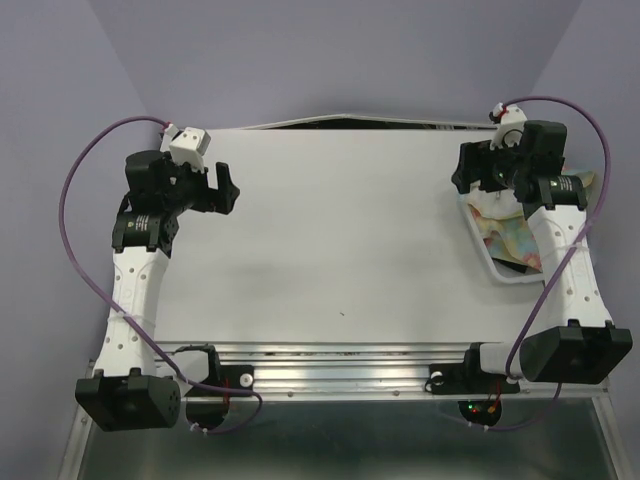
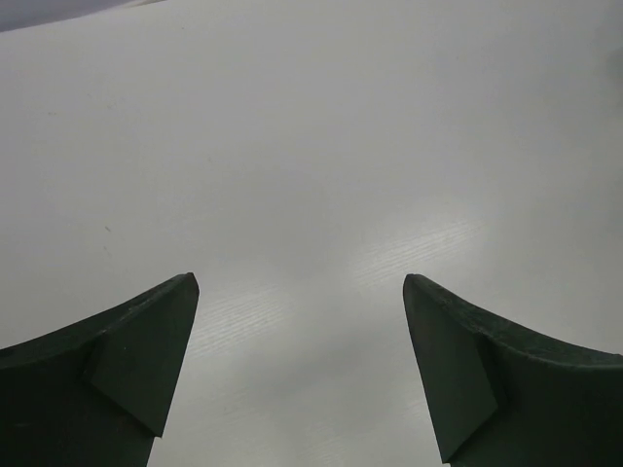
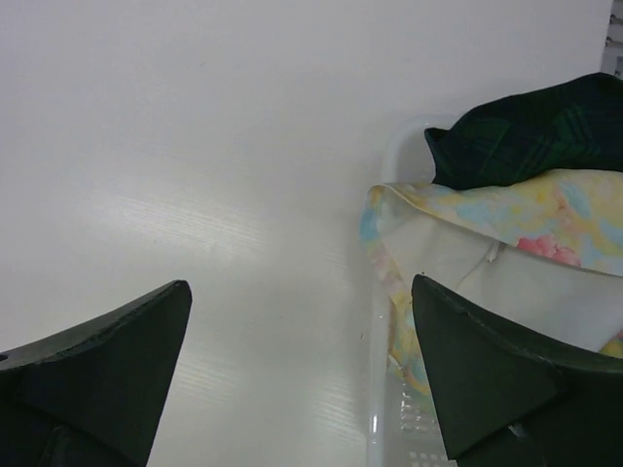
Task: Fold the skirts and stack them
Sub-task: Grab the skirt from the pile, then move the skirt to the center of the board, then flatten the skirt out
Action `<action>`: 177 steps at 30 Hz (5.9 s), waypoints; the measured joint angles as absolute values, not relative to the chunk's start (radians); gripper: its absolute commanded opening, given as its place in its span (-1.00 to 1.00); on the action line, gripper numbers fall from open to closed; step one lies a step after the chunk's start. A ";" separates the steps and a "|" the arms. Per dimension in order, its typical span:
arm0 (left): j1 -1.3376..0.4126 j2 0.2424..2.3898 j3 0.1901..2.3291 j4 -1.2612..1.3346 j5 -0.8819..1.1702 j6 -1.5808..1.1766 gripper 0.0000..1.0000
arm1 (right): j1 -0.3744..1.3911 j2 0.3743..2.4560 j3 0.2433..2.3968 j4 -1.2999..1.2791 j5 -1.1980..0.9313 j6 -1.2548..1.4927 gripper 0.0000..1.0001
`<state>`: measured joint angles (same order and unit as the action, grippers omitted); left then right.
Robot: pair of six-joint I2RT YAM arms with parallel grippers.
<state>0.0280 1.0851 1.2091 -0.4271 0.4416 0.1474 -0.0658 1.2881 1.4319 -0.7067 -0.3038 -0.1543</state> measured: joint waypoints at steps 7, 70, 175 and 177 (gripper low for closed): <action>0.028 1.156 1.251 -0.484 0.509 0.164 0.97 | -0.066 1.328 1.499 -0.718 -0.089 -0.232 1.00; 0.028 1.322 1.428 -0.586 0.670 0.174 0.97 | -0.345 1.514 1.947 -0.595 -0.079 -0.765 -0.99; -0.173 1.497 1.011 -0.318 0.566 0.146 0.57 | 0.490 2.154 1.713 -0.278 -0.278 -0.622 -0.86; -0.159 1.556 1.026 -0.312 0.555 0.133 0.41 | 0.490 2.163 1.734 -0.268 -0.273 -0.600 -0.99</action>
<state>-0.1585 1.5562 1.0264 -0.3119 0.5549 0.1329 0.4904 2.1628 1.7340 -0.2684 -0.2733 -0.5999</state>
